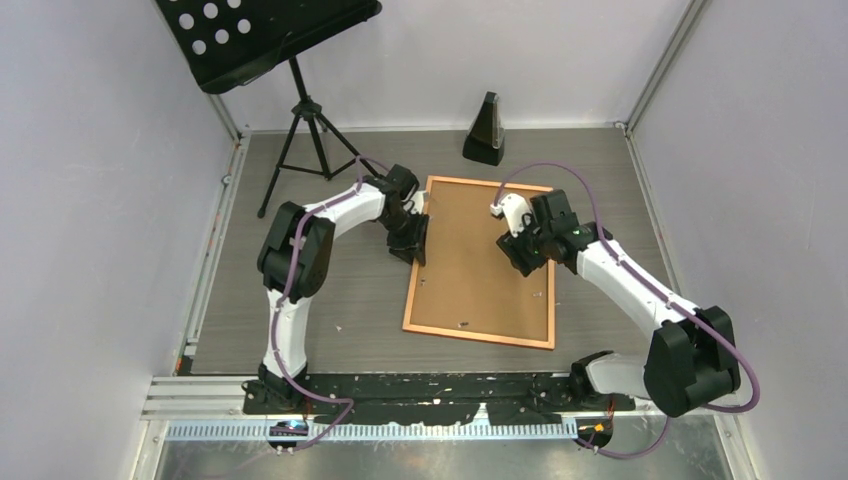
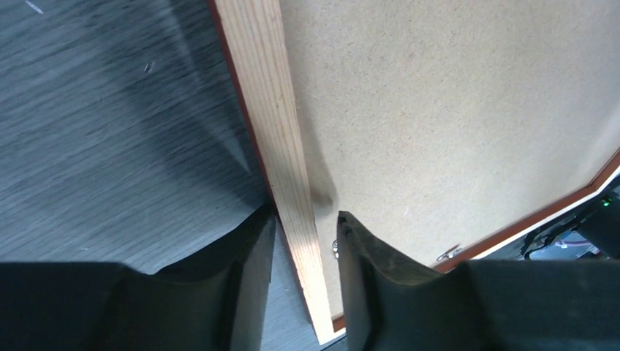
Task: Put the photo into the frame
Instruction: Install the photo frame at the center of the board.
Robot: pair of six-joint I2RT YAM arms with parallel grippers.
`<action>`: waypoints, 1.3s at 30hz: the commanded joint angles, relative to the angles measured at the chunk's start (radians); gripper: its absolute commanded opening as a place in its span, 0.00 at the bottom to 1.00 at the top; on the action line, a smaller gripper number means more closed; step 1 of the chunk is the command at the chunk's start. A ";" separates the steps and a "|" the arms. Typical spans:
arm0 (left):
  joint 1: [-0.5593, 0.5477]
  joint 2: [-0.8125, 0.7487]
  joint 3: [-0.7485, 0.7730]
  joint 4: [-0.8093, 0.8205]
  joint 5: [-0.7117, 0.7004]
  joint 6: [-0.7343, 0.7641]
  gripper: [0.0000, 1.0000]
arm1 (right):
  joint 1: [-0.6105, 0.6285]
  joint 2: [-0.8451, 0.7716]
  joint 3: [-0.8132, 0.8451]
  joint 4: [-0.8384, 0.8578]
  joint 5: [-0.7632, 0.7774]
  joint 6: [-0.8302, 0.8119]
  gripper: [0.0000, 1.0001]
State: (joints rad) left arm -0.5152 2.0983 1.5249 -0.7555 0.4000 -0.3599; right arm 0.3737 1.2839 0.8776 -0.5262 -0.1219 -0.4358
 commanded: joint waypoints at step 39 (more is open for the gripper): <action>-0.023 -0.001 -0.071 0.078 0.027 -0.027 0.00 | -0.194 -0.037 -0.147 -0.122 -0.065 -0.377 0.61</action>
State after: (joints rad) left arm -0.5175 2.0739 1.4746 -0.6998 0.4038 -0.4122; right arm 0.1795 1.2697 0.7387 -0.6628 -0.1734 -0.7856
